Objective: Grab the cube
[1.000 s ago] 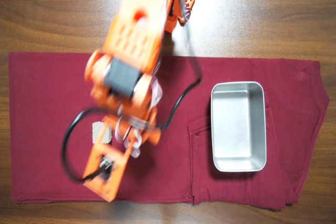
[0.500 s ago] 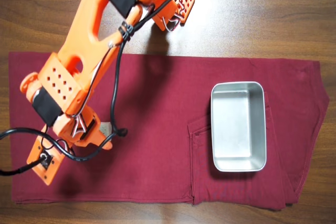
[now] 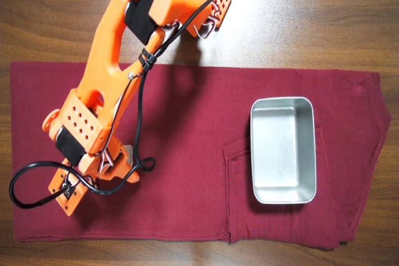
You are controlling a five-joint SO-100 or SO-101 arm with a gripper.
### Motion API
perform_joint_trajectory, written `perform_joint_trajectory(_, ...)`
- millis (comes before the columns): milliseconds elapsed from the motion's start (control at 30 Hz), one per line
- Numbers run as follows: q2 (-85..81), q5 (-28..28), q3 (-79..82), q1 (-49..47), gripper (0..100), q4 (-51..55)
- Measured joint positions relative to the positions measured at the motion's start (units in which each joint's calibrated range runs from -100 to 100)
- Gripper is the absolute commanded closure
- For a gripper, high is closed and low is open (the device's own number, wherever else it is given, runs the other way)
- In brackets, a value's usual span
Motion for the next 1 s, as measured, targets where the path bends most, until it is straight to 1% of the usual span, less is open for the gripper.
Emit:
perform_joint_trajectory(67,0.6,-0.2,0.0,0.0,69,-0.4)
perform_joint_trajectory(167,1.0,-0.6,0.0,0.0,90,-1.3)
perform_joint_trajectory(233,1.3,-0.9,0.0,-1.0,99,-1.5)
perform_joint_trajectory(500,0.3,-0.2,2.1,-1.1,100,-3.8)
perform_joint_trajectory(600,-8.7,0.1,2.4,-4.4,100,-1.8)
perform_joint_trajectory(667,-16.8,-0.5,3.0,-11.9,100,2.1)
perform_joint_trajectory(767,-26.3,-2.6,3.5,-29.4,100,7.0)
perform_joint_trajectory(833,-28.0,-4.4,3.5,-41.9,100,9.4)
perform_joint_trajectory(1000,-26.4,-9.5,4.6,-71.0,100,9.5)
